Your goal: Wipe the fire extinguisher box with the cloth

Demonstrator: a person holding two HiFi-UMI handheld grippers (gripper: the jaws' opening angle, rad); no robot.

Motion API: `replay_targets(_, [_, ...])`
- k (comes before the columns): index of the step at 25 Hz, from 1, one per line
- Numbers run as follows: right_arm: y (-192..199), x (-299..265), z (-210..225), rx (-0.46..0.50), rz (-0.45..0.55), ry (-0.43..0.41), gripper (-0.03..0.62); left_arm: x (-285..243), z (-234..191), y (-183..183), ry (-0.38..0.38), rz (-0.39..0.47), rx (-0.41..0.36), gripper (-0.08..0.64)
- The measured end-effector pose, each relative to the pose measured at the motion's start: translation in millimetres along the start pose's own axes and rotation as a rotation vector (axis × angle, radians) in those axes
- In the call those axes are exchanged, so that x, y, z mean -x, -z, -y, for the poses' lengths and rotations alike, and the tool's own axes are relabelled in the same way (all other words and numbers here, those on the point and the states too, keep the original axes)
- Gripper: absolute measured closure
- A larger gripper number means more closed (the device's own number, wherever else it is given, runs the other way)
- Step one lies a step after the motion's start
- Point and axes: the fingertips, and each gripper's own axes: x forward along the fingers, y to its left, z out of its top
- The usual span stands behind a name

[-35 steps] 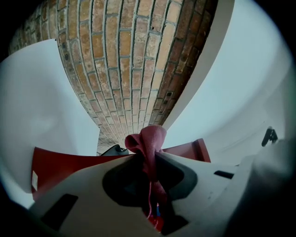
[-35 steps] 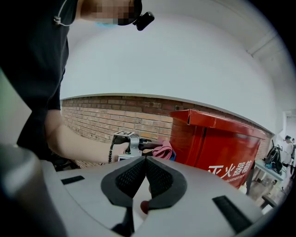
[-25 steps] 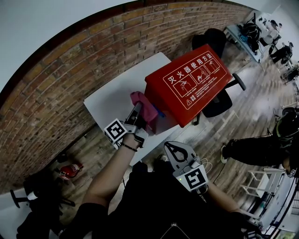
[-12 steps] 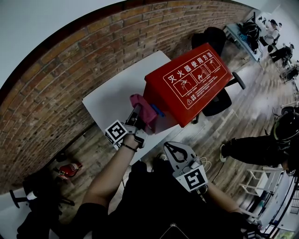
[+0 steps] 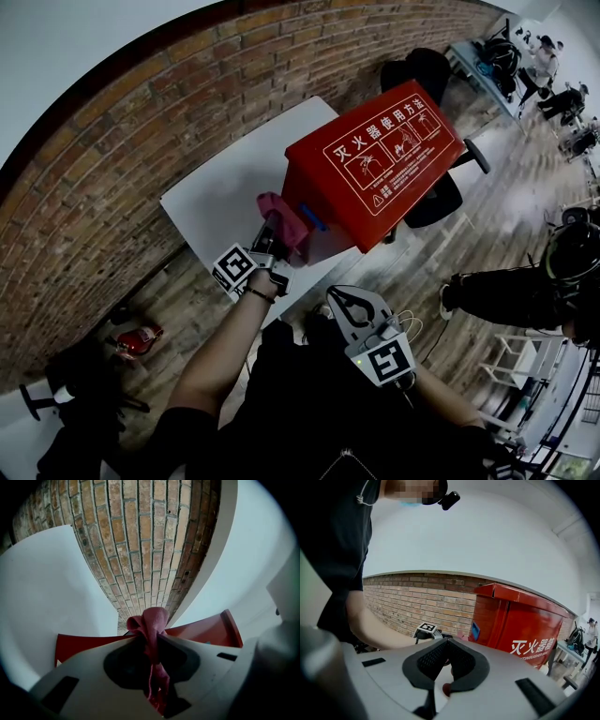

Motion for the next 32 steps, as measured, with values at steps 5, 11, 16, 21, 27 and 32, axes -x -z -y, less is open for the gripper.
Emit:
replay_targets(5, [1, 1, -1, -0.002, -0.004, 0.002, 0.572, -1, -6, 0, -0.004, 0.004, -0.015, 0.437])
replay_targets(11, [-4, 3, 3, 0.001, 0.012, 0.025, 0.572, 0, -23, -1, -0.014, 0.013, -0.039, 0.437])
replay_targets(16, [-7, 3, 8, 0.002, 0.02, 0.039, 0.572, -1, -37, -1, -0.016, 0.027, -0.057, 0.437])
replay_targets(21, [-8, 3, 17, 0.018, 0.021, 0.056, 0.572, -2, -51, -1, -0.02, 0.038, -0.071, 0.437])
replay_targets(27, [-18, 5, 30, 0.036, 0.055, 0.082, 0.572, -3, -66, -1, -0.025, 0.043, -0.08, 0.437])
replay_targets(32, [-29, 8, 46, -0.021, 0.079, 0.105, 0.572, 0, -80, 3, -0.036, 0.046, -0.078, 0.437])
